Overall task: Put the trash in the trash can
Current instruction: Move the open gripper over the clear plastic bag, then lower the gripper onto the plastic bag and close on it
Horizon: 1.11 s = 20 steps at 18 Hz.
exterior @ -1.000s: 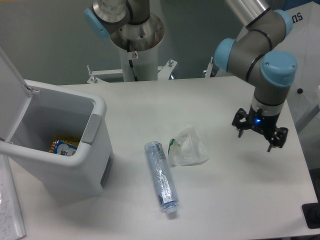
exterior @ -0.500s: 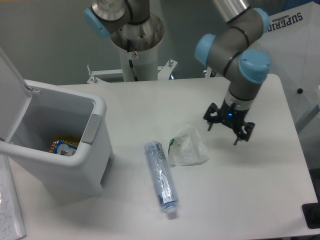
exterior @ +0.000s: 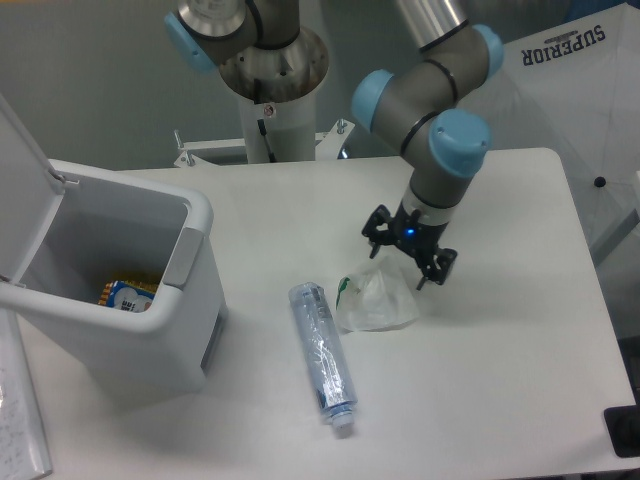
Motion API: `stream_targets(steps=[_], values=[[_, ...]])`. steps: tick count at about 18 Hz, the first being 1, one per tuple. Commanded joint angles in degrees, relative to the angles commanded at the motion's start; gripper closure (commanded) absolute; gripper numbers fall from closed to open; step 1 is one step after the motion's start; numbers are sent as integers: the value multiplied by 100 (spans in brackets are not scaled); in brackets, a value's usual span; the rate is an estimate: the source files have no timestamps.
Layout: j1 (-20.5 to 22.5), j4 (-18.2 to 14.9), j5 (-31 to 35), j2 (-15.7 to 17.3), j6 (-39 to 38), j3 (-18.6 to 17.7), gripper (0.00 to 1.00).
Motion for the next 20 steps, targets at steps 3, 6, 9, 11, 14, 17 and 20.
stream_targets(steps=[3,6,9,11,14,17,20], values=[[-79,105,18,-105,-27,9,0],[-88,158,26,-184,-53,9,0],[-211,351,44,-290,-175,9,0],[-246,518,44,-369,-421,26,0],[-308,563,53,-396,-492,26,4],[-334,563,44,-413,-763,87,36],[-334,554,35,-422,-932,132,80]])
